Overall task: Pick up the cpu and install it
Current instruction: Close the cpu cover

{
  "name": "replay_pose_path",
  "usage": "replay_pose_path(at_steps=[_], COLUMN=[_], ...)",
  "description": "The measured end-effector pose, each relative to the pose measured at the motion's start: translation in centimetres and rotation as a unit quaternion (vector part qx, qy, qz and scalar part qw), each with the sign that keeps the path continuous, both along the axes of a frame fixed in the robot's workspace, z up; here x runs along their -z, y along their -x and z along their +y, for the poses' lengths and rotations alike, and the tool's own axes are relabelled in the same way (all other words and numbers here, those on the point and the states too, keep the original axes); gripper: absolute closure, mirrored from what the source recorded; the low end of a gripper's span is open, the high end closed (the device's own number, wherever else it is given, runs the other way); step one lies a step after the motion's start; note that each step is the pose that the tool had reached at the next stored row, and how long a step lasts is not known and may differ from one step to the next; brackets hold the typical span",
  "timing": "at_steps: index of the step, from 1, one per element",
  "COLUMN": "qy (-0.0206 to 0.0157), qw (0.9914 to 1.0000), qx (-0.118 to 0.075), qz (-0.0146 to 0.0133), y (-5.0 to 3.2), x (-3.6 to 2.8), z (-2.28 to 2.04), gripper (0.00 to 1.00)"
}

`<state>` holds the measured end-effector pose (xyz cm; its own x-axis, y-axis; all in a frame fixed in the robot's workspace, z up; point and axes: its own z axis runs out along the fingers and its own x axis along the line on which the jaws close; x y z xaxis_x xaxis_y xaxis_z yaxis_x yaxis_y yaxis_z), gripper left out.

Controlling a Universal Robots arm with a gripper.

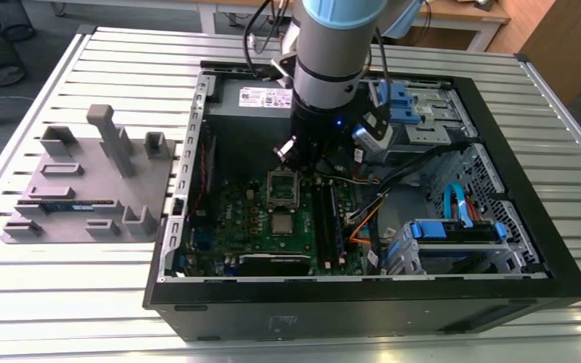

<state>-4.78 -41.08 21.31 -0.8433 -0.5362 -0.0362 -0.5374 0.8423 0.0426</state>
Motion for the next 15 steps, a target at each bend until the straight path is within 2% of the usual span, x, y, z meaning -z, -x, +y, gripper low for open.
replay_pose_path(at_steps=[9,15], qy=[0.0001,-0.0009], qw=[0.99999,0.99998], qx=[-0.004,-0.006], qz=[0.0000,-0.0001], y=[0.02,0.04], x=[0.48,0.46], z=[0.01,-0.10], gripper=[0.89,0.89])
